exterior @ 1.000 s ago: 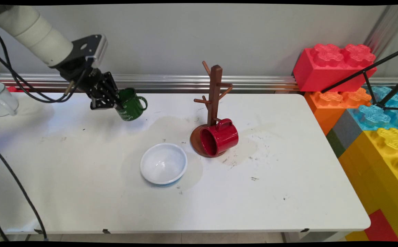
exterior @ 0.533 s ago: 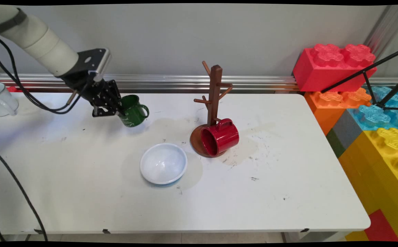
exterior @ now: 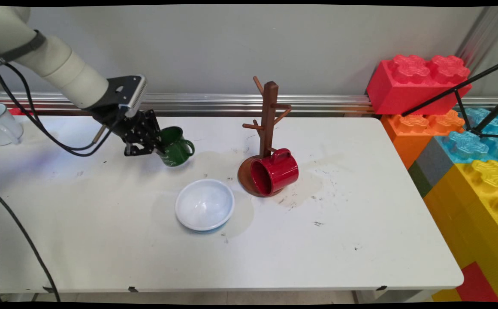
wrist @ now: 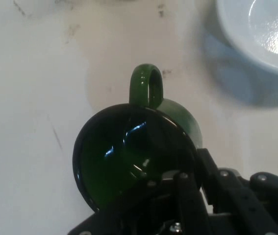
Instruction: Place the picked object on the table
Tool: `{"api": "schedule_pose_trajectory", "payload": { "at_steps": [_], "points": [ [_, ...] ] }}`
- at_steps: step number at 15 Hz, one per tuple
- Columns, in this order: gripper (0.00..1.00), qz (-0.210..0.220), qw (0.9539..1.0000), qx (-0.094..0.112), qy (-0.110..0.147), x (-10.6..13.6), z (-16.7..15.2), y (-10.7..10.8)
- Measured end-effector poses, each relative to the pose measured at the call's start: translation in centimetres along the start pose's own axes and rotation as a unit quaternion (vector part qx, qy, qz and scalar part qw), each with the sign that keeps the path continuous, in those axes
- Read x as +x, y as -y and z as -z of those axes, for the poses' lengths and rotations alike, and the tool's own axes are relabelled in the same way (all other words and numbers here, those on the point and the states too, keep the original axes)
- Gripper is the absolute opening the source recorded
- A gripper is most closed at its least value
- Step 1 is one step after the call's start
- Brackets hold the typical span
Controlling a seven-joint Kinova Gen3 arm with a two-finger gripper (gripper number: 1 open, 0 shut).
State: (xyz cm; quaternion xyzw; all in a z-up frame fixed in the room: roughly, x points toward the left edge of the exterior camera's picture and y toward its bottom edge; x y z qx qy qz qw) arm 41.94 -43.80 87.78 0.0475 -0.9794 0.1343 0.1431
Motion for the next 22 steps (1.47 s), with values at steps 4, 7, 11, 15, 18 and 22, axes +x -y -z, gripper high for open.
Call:
{"api": "schedule_pose_trajectory", "payload": {
  "at_steps": [4,7,11,15,18,22],
  "points": [
    [0.00,-0.017,0.9998,0.003,-0.009,0.7,-1.2,-0.5],
    [0.00,-0.029,0.9995,0.004,-0.010,0.9,-1.9,-0.8],
    [0.00,-0.045,0.9990,0.004,-0.006,0.9,-2.7,-1.1],
    [0.00,-0.055,0.9985,0.004,-0.002,0.9,-3.5,-1.3],
    [0.00,-0.060,0.9982,0.003,0.001,0.8,-3.9,-1.4],
    [0.00,-0.068,0.9977,0.001,0.005,0.7,-4.6,-1.7]
  ]
}}
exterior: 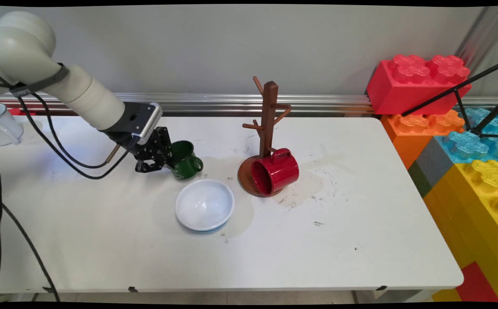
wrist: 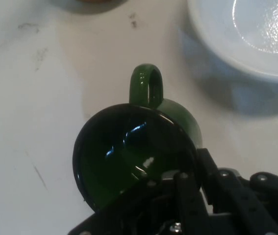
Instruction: Place the picked object on the table
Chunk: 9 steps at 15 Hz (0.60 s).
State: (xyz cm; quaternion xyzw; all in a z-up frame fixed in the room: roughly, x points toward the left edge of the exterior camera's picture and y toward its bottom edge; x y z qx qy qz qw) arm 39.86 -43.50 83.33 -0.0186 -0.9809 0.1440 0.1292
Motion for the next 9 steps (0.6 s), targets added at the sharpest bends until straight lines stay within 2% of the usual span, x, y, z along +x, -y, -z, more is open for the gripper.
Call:
{"api": "schedule_pose_trajectory", "payload": {
  "at_steps": [9],
  "points": [
    [0.00,-0.012,0.9999,-0.005,0.006,-0.24,-0.98,-0.34]
  ]
}}
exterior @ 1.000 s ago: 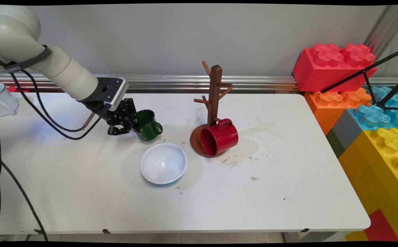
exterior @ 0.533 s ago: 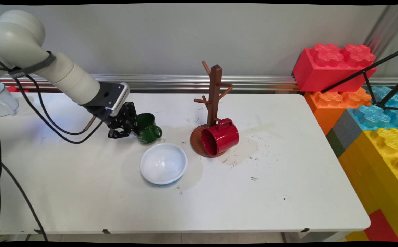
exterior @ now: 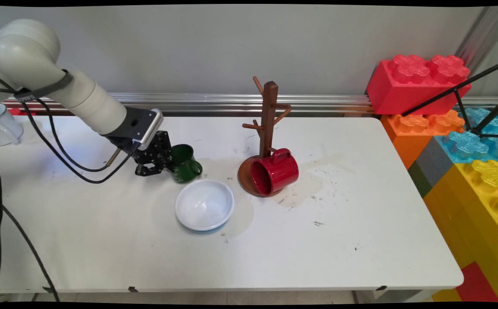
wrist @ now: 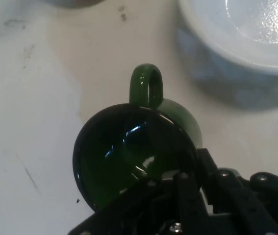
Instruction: Place the picked object on the table
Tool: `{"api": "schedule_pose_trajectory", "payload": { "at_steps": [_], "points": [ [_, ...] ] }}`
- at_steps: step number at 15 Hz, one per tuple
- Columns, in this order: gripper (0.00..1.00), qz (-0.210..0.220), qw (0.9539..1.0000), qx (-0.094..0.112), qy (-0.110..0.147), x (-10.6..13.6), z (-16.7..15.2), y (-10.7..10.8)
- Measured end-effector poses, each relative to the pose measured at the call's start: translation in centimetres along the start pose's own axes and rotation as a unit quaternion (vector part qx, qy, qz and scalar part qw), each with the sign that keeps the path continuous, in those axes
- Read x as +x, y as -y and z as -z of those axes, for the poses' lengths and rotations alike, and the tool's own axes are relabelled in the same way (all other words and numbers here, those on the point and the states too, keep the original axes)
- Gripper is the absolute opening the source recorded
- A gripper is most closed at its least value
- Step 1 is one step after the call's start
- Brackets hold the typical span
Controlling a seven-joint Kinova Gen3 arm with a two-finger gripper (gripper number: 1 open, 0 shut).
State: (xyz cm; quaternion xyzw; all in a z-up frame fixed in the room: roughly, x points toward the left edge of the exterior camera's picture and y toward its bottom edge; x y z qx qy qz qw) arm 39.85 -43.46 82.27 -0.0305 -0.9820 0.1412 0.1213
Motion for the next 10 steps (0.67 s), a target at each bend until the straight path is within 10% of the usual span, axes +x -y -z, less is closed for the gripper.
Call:
{"api": "schedule_pose_trajectory", "payload": {
  "at_steps": [1,2,10],
  "points": [
    [0.00,-0.002,1.0000,-0.001,0.001,-0.04,-0.05,-0.04],
    [1.00,-0.004,1.0000,-0.002,0.001,-0.07,-0.10,-0.09],
    [1.00,-0.004,1.0000,-0.007,-0.001,-0.03,-0.01,-0.20]
  ]
}}
